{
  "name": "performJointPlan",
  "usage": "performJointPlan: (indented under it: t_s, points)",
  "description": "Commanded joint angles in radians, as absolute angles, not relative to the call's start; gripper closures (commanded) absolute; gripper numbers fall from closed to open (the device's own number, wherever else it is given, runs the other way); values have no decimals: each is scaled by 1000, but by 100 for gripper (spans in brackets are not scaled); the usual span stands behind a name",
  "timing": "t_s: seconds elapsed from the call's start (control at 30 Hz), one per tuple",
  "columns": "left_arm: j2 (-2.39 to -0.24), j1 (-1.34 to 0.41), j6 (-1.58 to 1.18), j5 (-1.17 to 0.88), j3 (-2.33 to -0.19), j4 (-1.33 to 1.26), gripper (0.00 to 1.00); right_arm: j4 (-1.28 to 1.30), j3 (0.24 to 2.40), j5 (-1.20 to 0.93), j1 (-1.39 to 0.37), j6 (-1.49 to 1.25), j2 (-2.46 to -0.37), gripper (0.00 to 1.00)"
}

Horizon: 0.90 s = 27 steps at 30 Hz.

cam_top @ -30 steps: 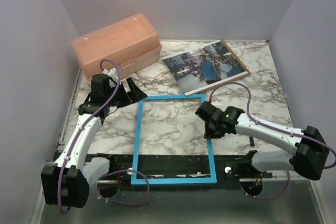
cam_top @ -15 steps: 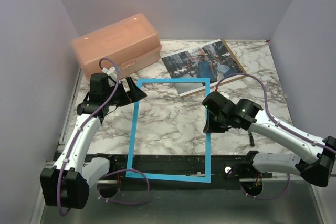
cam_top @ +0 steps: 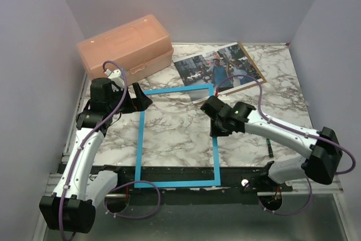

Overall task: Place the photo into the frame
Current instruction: Adjust the photo frame at the center of the board.

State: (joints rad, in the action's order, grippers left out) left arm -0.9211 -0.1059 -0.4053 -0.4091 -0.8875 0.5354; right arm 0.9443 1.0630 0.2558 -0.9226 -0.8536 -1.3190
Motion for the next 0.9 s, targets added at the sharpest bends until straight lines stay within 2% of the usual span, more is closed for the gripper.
performJointPlan:
  t_s: [0.0, 0.2, 0.4, 0.43, 0.47, 0.5, 0.63, 0.7, 0.87]
  points:
    - [-909, -100, -377, -416, -876, 551, 3, 781, 1075, 353, -921, -780, -1438, 99]
    - [-927, -101, -383, -460, -868, 526, 3, 701, 1073, 344, -910, -790, -1554, 99]
    - [-943, -101, -386, -469, -860, 526, 3, 621, 1005, 320, -900, -847, -1582, 94]
    - [-943, -101, -388, -473, -855, 525, 3, 618, 994, 323, -899, -859, -1586, 85]
    - [-945, -102, -388, -476, -852, 523, 3, 612, 980, 321, -898, -865, -1588, 83]
    - [-948, -104, -388, -478, -851, 523, 3, 608, 967, 321, -897, -867, -1589, 74]
    - [-970, -113, -397, -479, -851, 528, 1, 589, 916, 302, -898, -879, -1566, 50]
    - [-989, -121, -409, -476, -850, 531, 2, 566, 883, 280, -897, -885, -1536, 43]
    - [-1060, -169, -444, -471, -862, 547, 1, 531, 809, 230, -893, -902, -1463, 16]
